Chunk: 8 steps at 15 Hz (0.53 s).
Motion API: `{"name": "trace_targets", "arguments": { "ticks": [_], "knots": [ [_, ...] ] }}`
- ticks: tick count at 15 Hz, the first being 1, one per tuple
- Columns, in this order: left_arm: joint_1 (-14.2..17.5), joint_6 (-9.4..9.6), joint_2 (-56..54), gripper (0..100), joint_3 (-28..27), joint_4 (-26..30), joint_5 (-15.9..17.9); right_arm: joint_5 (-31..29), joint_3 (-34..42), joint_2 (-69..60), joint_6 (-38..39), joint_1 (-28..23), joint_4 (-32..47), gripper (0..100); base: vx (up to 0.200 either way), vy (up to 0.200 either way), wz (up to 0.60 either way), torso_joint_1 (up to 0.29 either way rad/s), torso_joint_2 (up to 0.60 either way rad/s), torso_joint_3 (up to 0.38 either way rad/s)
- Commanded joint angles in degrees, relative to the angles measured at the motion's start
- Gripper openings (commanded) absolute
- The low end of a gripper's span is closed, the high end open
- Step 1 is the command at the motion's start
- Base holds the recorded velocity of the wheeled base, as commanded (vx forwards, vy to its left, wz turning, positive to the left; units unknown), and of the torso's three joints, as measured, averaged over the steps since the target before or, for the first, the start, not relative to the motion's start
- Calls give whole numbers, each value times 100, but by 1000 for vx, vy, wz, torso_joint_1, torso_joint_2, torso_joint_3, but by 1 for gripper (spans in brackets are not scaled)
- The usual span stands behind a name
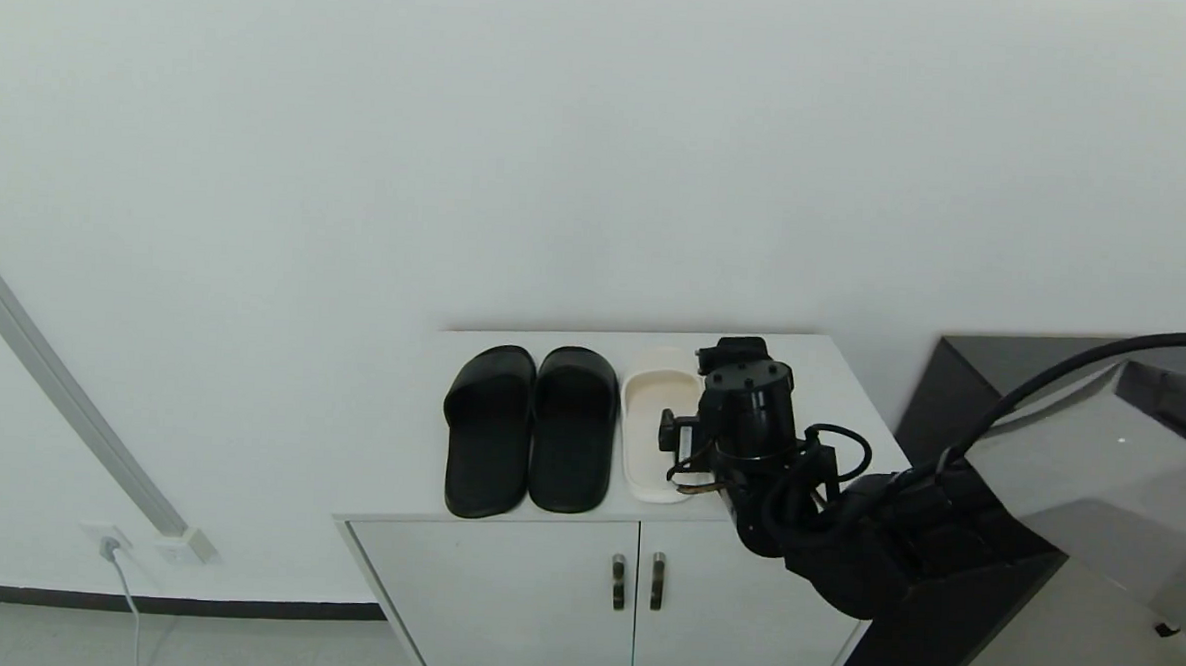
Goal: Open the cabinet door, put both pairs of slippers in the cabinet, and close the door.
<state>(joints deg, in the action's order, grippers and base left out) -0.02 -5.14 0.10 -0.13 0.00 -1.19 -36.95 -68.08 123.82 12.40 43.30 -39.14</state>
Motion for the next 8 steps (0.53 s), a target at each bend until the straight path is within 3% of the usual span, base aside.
{"name": "trace_targets", "arguments": {
  "ticks": [1, 8],
  "knots": [
    [2, -4, -1, 0, -4, 0, -4, 48, -495, 503, -27, -164, 3, 100, 0, 0, 0, 0, 0, 0],
    [2, -4, -1, 0, -4, 0, 5, 346, -1471, 995, -502, -410, 3, 100, 0, 0, 0, 0, 0, 0]
  ]
}}
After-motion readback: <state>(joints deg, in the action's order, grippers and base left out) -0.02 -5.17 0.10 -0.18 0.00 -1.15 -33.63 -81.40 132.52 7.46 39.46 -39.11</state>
